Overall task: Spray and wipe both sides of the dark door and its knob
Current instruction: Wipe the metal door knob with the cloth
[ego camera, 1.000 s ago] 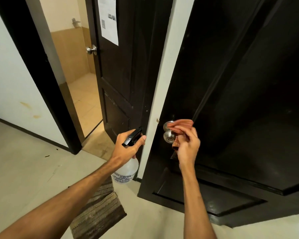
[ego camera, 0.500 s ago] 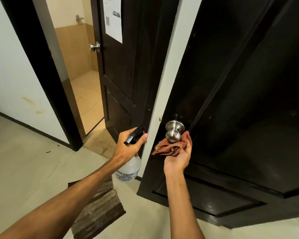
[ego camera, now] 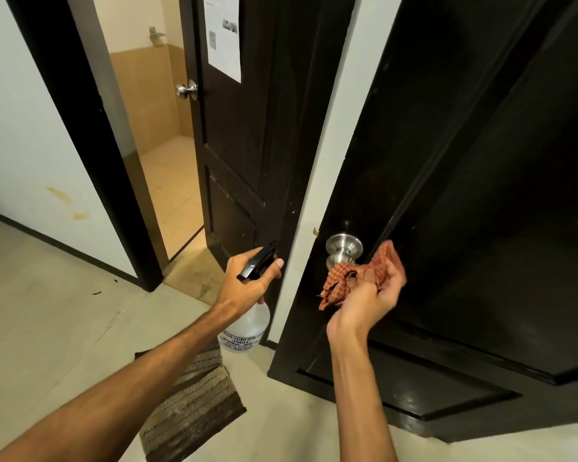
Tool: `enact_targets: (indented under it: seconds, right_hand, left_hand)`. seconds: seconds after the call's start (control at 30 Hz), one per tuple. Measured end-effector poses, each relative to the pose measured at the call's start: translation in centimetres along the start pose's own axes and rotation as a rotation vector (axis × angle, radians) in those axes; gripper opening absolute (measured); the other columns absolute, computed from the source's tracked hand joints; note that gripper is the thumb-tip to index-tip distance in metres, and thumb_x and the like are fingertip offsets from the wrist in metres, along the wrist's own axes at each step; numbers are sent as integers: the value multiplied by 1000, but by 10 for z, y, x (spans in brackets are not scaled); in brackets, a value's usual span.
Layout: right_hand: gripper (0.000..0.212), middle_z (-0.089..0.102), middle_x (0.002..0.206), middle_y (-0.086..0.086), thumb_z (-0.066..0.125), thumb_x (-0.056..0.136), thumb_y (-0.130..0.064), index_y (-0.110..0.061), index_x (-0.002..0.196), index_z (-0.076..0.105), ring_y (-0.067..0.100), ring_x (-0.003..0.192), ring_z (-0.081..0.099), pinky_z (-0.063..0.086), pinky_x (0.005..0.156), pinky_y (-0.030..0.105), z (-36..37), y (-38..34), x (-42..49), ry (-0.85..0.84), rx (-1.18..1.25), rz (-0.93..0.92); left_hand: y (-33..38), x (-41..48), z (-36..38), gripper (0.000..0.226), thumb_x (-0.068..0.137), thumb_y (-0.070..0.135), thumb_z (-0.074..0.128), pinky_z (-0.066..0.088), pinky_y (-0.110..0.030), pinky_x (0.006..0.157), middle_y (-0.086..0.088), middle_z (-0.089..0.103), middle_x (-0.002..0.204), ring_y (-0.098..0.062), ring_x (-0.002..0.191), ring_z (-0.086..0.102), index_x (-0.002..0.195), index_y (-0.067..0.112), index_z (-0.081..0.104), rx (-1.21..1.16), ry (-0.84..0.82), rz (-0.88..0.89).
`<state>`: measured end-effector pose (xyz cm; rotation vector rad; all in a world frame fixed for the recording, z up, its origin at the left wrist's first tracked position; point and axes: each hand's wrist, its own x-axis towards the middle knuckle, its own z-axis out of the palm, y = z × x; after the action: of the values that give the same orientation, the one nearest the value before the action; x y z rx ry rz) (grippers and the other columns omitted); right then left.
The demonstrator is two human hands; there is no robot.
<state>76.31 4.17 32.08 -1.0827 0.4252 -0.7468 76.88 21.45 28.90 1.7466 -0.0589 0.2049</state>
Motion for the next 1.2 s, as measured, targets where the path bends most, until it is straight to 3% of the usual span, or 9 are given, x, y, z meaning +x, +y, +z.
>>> enact_targets:
  seconds: [0.13, 0.23, 0.33, 0.47, 0.57, 0.67, 0.77, 0.83, 1.2]
  right_hand:
    - [40, 50, 134, 2, 63, 90, 3, -22, 120, 70, 18, 121, 50, 45, 101, 33, 20, -7, 26, -440, -1117, -620]
    - [39, 55, 127, 3, 62, 86, 0, -23, 115, 74, 24, 115, 46, 46, 96, 39, 29, 6, 37, -664, -1414, -754]
    - [36, 56, 124, -2, 66, 88, -4, -26, 116, 74, 21, 114, 50, 51, 92, 39, 20, 9, 45, -544, -1297, -756]
    - [38, 56, 120, -2, 51, 94, 6, -19, 115, 72, 6, 105, 57, 48, 87, 15, 3, 5, 51, -329, -806, -394]
    - [38, 66, 120, 2, 45, 95, 8, -13, 110, 73, 9, 106, 66, 57, 87, 21, -4, -1, 53, -292, -450, -76]
    - [36, 70, 124, 0, 45, 96, -1, -18, 116, 70, 15, 114, 67, 55, 93, 29, -19, 3, 55, -145, -191, 41]
    - [17, 57, 133, 3, 66, 97, -29, -24, 113, 61, 17, 114, 61, 50, 82, 23, -17, 16, 41, -147, -355, 73]
    - [38, 48, 133, -1, 77, 88, -42, -24, 113, 55, 15, 109, 54, 45, 77, 24, -4, 22, 33, -239, -534, 94]
    - [36, 59, 112, -5, 81, 78, -41, -31, 98, 52, 8, 96, 48, 47, 85, 40, 4, 27, 26, -138, -728, -10]
  left_hand:
    - [4, 3, 6, 13, 99, 19, 71, 50, -22, 44, -10, 71, 79, -11, 52, 64, 99, 6, 70, -25, -22, 39]
    - [5, 5, 13, 13, 100, 20, 71, 51, -23, 45, -11, 73, 84, -11, 55, 65, 101, 8, 69, -27, -34, 48]
    - [10, 6, 21, 16, 100, 19, 70, 51, -22, 44, -13, 74, 84, -13, 50, 61, 103, 3, 69, -51, -45, 57]
    - [12, 10, 24, 14, 101, 19, 69, 51, -22, 44, -10, 74, 84, -12, 51, 62, 103, 5, 70, -54, -42, 67]
    - [9, 8, 22, 13, 101, 20, 69, 51, -24, 44, -9, 74, 82, -20, 51, 61, 101, 7, 70, -62, -40, 67]
    - [3, 3, 22, 13, 100, 21, 69, 51, -23, 44, -10, 74, 83, -17, 48, 60, 100, 8, 70, -70, -37, 49]
    - [2, 0, 21, 8, 100, 23, 69, 51, -22, 45, -11, 74, 85, -11, 49, 61, 98, 15, 70, -68, -44, 36]
    - [1, -1, 20, 6, 100, 23, 69, 51, -23, 45, -12, 74, 86, -10, 49, 62, 97, 17, 69, -52, -56, 45]
    - [-2, -14, 10, 13, 100, 20, 68, 50, -21, 45, -15, 74, 88, -10, 47, 59, 104, 8, 70, -61, -117, 31]
